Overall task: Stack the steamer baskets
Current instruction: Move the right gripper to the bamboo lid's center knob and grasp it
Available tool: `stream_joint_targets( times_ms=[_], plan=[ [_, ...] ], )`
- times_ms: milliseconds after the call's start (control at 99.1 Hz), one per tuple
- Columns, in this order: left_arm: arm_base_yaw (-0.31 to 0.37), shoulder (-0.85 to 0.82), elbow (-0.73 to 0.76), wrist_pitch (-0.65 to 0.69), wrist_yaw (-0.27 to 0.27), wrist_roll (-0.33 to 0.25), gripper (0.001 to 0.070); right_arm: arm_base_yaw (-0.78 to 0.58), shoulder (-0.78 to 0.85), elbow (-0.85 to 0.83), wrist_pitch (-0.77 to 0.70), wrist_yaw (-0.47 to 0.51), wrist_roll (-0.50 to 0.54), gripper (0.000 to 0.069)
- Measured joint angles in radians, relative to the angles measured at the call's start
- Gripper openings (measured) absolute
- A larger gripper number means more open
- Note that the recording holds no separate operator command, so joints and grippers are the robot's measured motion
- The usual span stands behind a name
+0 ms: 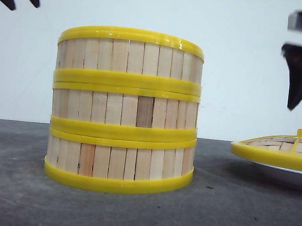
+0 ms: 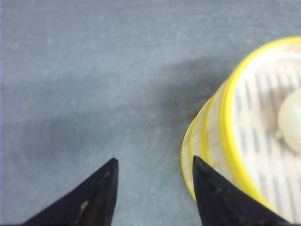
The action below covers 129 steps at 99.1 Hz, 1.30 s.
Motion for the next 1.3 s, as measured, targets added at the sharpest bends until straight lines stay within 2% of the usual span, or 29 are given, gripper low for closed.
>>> stream_joint_targets(
  times_ms=[242, 393, 474, 666, 797, 978, 1301],
  plan=[
    [0.001, -0.179, -0.183, 0.047, -0.009, -0.030, 0.0296, -0.003, 0.093, 0.000, 0.048, 0.000, -0.007, 0.0410],
    [0.001, -0.249, -0.255, 0.046, -0.030, -0.041, 0.0296, -0.003, 0.116, 0.000, 0.057, 0.003, -0.010, 0.0310],
    [0.001, -0.263, -0.260, 0.047, -0.040, -0.045, 0.0296, -0.004, 0.116, 0.000, 0.066, 0.002, -0.010, 0.0273],
    [0.001, -0.272, -0.260, 0.047, -0.040, -0.055, 0.0296, -0.004, 0.116, 0.000, 0.072, 0.002, -0.010, 0.0246],
    [0.001, -0.272, -0.260, 0.047, -0.040, -0.061, 0.0296, -0.005, 0.116, 0.000, 0.072, 0.003, -0.011, 0.0148],
    [0.001, -0.272, -0.260, 0.048, -0.040, -0.063, 0.0296, -0.005, 0.116, 0.000, 0.077, 0.002, -0.010, 0.0062],
    [0.001, -0.272, -0.260, 0.048, -0.040, -0.063, 0.0296, -0.005, 0.113, 0.010, 0.058, -0.002, -0.010, 0.0053]
  ],
)
